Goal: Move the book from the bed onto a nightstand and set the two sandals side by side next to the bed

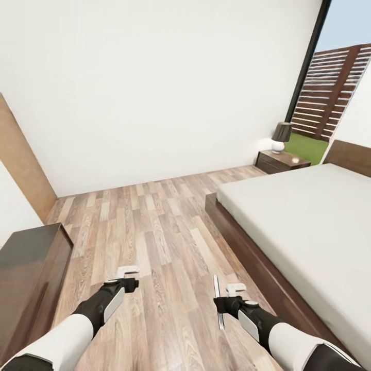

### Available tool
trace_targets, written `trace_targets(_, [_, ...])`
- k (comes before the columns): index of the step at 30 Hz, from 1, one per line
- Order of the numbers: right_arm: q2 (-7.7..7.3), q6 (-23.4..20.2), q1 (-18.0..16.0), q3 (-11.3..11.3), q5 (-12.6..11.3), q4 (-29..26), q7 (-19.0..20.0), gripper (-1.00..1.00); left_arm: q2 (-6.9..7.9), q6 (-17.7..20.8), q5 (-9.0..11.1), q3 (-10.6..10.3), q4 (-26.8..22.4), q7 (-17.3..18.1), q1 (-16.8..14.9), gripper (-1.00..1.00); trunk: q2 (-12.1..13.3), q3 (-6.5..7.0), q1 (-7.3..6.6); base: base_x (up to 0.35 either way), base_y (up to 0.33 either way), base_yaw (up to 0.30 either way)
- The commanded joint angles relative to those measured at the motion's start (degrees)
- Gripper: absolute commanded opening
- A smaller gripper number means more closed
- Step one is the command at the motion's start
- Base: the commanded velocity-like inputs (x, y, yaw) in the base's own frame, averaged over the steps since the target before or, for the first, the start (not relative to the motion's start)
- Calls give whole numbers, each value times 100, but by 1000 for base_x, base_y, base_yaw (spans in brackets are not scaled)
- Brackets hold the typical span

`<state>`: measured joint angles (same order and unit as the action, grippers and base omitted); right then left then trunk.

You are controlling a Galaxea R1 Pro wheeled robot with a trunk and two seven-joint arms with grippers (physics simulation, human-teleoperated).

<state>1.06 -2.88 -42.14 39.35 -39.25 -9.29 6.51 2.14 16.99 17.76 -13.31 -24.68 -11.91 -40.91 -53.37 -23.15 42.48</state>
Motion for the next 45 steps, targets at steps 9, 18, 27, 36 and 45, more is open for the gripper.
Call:
trace_targets(9, [3,-27,36,23,-50,212,444,-100,-128,-1049,71,-62,1468,9,32,100,358,207,-198,0,0,239])
trace_targets(18, [-11,542,604,28,-35,563,574,-100,-228,-2116,84,-66,2307,41,723,100,719,420,-395,0,0,239])
trace_targets(27, [-2,699,805,20,-51,856,596,-100,83,-2257,124,-73,2359,-13,1915,100,759,489,-417,0,0,239])
trace_targets(36, [0,703,841,23,-29,894,655,-100,161,-2270,123,-75,2359,3,3160,100,759,538,-417,0,0,239])
trace_targets(45, [0,716,970,-126,426,975,960,-100,159,-2280,87,-77,2349,4,3265,100,759,575,-417,0,0,248])
